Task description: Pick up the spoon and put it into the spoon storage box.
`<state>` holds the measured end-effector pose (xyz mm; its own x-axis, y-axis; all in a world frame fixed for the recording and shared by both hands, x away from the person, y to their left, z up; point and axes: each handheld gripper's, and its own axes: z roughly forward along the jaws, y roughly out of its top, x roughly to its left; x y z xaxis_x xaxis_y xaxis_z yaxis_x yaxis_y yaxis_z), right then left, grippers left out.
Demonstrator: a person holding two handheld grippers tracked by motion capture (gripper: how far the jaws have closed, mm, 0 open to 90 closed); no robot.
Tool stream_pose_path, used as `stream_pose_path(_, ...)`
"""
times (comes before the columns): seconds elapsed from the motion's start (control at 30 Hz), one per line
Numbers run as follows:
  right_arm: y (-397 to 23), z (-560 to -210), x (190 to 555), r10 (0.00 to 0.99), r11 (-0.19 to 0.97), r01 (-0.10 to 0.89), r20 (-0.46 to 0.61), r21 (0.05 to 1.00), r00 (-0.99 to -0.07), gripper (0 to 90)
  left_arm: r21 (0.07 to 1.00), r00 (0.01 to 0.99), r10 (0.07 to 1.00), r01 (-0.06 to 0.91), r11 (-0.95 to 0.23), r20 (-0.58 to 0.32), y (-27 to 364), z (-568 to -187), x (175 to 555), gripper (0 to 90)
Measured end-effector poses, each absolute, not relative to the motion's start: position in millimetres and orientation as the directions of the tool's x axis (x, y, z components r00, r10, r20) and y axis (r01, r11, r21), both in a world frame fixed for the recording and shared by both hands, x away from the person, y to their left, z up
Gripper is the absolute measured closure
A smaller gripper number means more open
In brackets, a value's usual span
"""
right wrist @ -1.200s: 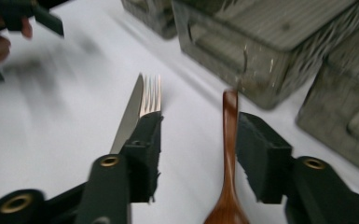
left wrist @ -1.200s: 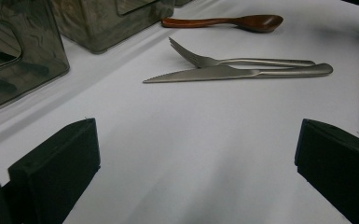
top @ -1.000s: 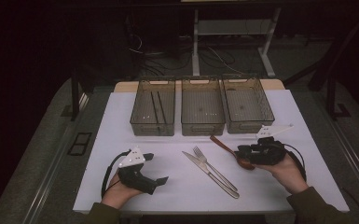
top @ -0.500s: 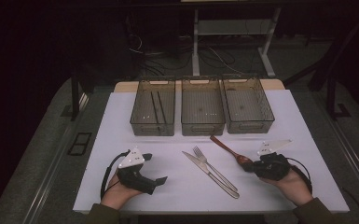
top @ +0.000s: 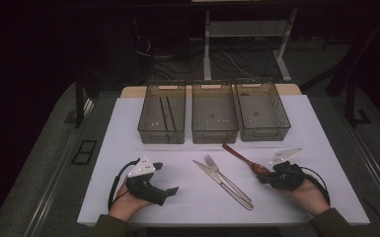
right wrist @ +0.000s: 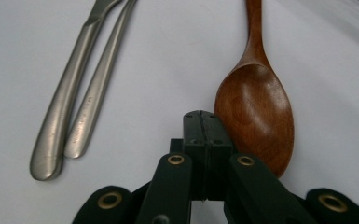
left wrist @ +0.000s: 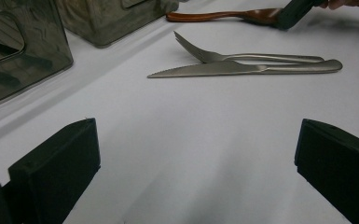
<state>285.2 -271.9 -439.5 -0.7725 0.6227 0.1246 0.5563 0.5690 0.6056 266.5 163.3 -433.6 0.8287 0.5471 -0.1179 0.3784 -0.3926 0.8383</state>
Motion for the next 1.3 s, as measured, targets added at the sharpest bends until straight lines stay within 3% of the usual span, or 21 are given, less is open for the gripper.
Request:
stream_pose_path(0.77,-304,-442,316,0.739,0.496,0.622,0.083,0.606,-0.669,88.8,0.838,0.828,0.549,0.377,-0.395,-0.114,163,-434,267,0.0)
stream_pose_path(1.13,-313,-432,315,0.732,0.443,0.621,0.138,0.647,-0.667,88.5,0.839,0.826,0.551,0.378,-0.391,-0.115,163,-434,267,0.0)
stream_pose_path(1.3,-319,-419,320,0.727,0.38,0.608,0.181,0.697,-0.662,69.3,0.836,0.825,0.553,0.383,-0.393,-0.117,163,-434,268,0.0)
